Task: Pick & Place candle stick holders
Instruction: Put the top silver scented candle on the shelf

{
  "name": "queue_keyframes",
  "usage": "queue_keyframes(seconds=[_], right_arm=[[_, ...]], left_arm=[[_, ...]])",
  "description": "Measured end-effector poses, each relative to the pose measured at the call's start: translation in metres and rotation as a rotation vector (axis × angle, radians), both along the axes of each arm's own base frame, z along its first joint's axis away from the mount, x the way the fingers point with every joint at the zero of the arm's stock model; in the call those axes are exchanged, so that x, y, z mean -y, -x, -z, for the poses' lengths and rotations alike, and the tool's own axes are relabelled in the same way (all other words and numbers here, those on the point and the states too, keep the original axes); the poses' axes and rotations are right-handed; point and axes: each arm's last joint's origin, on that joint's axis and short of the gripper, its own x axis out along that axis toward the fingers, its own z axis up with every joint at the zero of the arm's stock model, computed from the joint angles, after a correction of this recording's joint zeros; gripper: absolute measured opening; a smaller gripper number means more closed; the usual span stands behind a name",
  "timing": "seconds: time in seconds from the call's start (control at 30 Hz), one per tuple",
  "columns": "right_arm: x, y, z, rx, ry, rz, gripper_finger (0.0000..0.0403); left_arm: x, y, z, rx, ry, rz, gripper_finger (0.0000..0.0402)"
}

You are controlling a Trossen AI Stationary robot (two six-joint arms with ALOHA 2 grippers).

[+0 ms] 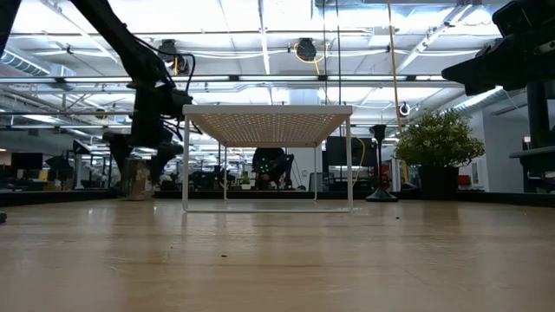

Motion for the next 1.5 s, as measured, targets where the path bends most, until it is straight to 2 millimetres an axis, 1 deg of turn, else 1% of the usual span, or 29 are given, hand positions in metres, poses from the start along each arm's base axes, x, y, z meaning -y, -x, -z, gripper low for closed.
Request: queue_keyframes(seconds=[0.07, 0.17, 0.43, 0.6, 0.77, 1.03, 1.27, 1.4, 1.5], right_arm=[[0.000, 0.000, 0.000, 0.000, 0.000, 0.000, 0.0000], [0.000, 0.000, 0.000, 0.000, 0.000, 0.000, 0.0000], [0.000, 0.000, 0.000, 0.000, 0.000, 0.001, 0.0000], [0.000, 0.000, 0.000, 0.000, 0.000, 0.000, 0.0000], [0.000, 0.000, 0.000, 0.000, 0.000, 0.000, 0.0000], [0.000, 0.000, 0.000, 0.000, 0.000, 0.000, 0.0000], [0.000, 0.000, 0.000, 0.000, 0.000, 0.001, 0.0000], [0.000, 0.000, 0.000, 0.000, 0.000, 0.000, 0.0000], [0.000, 0.000, 0.000, 0.000, 0.000, 0.000, 0.0000]], left_arm=[[-0.001, -0.001, 0.004, 0.005, 0.009, -0.002, 0.0379], [-0.002, -0.004, 0.005, 0.018, -0.001, 0.004, 0.0371], [-0.002, -0.004, 0.006, 0.031, -0.001, 0.005, 0.0374], [-0.002, -0.004, 0.006, 0.033, -0.001, -0.006, 0.0360], [-0.002, -0.004, 0.006, 0.036, 0.002, -0.006, 0.0360], [0.001, -0.005, 0.002, 0.091, 0.032, 0.014, 0.0359], [0.009, -0.001, -0.019, 0.140, 0.001, 0.027, 0.0359], [0.019, 0.005, -0.040, 0.174, -0.025, 0.032, 0.0359], [0.029, 0.011, -0.059, 0.210, -0.061, 0.031, 0.0359]])
